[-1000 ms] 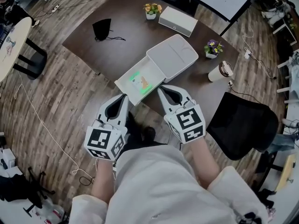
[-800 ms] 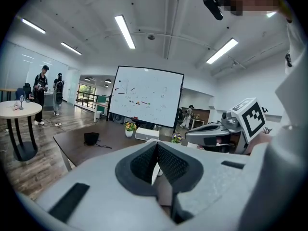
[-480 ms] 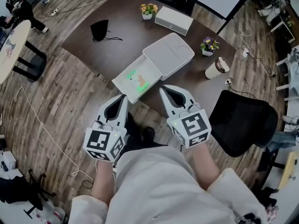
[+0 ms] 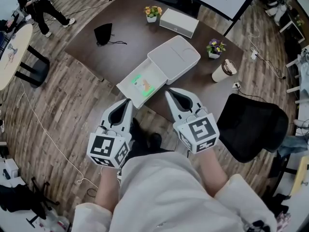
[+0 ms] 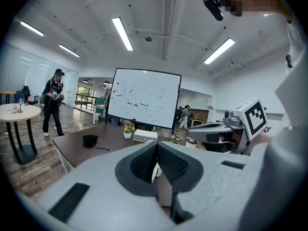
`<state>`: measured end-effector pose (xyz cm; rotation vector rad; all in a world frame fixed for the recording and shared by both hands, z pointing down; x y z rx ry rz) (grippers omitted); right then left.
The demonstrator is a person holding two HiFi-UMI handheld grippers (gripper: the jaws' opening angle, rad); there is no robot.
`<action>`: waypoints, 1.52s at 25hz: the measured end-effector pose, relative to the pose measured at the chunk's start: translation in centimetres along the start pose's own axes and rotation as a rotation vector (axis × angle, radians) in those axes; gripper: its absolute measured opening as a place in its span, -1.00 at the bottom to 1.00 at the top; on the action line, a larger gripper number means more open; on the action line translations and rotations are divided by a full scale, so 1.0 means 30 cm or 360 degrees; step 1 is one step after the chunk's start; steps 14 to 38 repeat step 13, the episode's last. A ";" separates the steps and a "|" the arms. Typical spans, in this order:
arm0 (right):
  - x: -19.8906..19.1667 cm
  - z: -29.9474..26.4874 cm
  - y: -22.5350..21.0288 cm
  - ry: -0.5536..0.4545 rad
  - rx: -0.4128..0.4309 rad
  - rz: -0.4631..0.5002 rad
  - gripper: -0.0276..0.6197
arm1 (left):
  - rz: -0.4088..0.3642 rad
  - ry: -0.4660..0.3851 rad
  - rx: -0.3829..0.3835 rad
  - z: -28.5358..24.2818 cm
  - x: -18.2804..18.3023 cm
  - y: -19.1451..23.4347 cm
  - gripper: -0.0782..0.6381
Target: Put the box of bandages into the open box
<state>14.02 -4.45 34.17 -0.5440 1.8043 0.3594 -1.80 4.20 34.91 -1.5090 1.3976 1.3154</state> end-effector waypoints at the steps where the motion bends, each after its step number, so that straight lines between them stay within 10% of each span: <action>1: 0.000 0.001 0.001 0.0000 0.0000 -0.0001 -0.91 | -0.0001 0.0001 0.0001 0.002 0.000 -0.001 -0.77; 38: -0.010 -0.009 0.022 0.0027 0.0026 0.0035 -0.91 | -0.0002 0.0012 0.0000 0.013 -0.010 0.006 -0.77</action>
Point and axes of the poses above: the fingertips, and each gripper's own axes: z backward along the fingers, y to its left, x out of its top, the point moved 6 cm from there along z, backward along the fingers, and after that the axes turned 2 degrees about -z, right-handed, at the moved point
